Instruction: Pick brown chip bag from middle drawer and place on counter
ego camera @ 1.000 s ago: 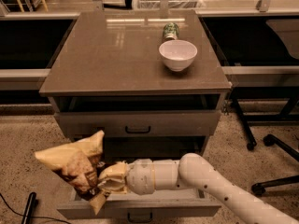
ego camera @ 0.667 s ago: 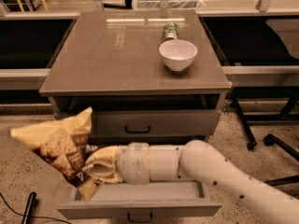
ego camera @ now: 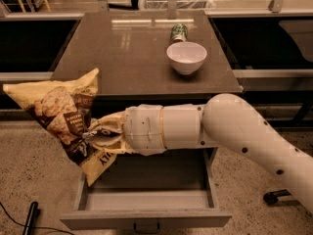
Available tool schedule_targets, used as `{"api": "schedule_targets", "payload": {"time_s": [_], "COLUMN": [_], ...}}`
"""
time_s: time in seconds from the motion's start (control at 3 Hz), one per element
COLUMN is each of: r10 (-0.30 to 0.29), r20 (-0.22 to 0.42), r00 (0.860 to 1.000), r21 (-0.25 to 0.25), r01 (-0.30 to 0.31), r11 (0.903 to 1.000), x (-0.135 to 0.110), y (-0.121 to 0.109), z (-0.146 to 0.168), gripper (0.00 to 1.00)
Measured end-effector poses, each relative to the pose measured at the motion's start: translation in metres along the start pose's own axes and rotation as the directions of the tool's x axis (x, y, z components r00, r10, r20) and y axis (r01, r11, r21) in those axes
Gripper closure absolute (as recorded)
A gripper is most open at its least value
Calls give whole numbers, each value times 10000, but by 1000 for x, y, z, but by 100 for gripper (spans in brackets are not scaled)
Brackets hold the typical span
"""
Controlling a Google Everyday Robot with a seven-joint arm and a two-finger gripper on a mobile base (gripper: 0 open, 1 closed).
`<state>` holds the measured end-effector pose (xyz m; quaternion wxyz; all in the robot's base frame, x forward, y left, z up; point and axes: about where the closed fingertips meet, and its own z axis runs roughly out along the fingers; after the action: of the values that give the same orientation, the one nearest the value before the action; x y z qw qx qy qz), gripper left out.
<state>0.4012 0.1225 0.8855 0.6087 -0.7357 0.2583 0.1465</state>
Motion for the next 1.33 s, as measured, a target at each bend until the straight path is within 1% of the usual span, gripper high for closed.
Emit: {"api": "schedule_targets", "payload": {"time_s": [0.33, 0.67, 1.0, 1.33], "r10": [-28, -414, -286, 268], "r20": [0, 3, -28, -65], "r00": [10000, 9991, 9996, 9996], "r21": [-7, -109, -235, 253], "r01": [28, 414, 285, -267], "r11": [10000, 9991, 9993, 9993], "x": [1, 12, 41, 82], "y": [-3, -47, -96, -141], "z": [0, 5, 15, 20], "gripper": [100, 100, 100, 100]}}
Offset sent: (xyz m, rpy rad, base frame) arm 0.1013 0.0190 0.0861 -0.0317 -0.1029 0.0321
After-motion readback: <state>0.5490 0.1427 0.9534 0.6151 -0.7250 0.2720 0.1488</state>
